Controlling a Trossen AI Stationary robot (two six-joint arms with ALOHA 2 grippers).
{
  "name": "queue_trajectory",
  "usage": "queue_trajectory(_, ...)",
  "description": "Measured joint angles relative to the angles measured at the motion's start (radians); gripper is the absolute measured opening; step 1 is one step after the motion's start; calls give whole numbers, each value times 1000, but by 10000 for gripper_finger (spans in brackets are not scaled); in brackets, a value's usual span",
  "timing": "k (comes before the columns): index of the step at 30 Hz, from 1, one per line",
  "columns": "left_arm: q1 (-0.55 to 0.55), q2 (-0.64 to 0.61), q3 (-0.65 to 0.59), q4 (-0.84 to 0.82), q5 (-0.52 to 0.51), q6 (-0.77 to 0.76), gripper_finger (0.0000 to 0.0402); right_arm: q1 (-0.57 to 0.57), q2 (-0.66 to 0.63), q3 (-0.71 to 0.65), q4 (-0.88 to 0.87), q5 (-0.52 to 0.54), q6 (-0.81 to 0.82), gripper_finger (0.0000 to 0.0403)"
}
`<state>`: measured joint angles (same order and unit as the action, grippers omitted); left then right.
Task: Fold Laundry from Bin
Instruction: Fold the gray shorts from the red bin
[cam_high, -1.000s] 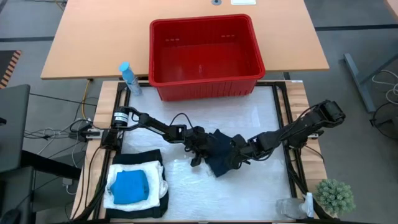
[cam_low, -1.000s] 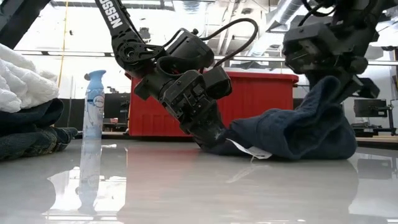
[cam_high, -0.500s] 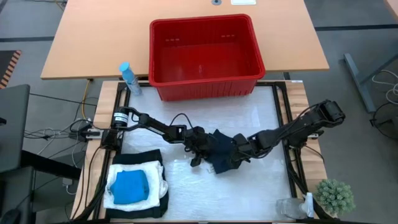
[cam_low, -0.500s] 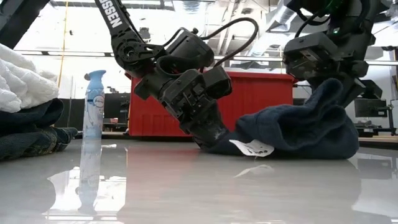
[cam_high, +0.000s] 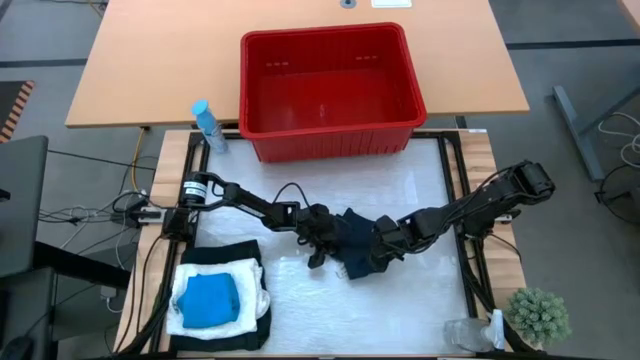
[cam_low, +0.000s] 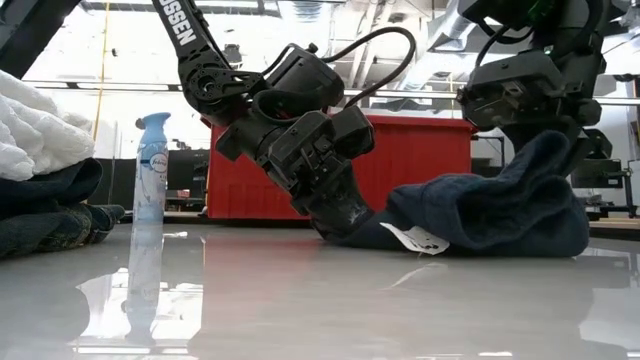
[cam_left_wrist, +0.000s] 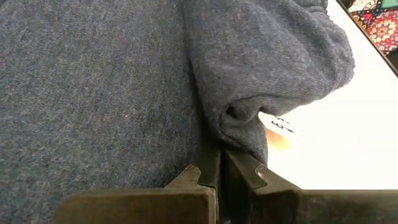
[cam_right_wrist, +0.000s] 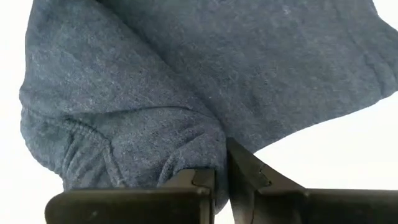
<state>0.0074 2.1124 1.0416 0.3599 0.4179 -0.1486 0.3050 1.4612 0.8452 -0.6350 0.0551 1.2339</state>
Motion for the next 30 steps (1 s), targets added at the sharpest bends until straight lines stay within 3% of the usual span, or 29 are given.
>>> queue_trajectory(9, 0, 0, 1, -2, -3, 4, 0, 0, 0, 0, -26, -37, -82, 71)
queue_trajectory(22, 1, 0, 1, -2, -3, 7, 0, -2, -1, 0, -68, -51, -191, 187)
queue_trajectory(30, 1, 0, 2, -3, -4, 7, 0, -13, -2, 0, -103, -61, -163, 202)
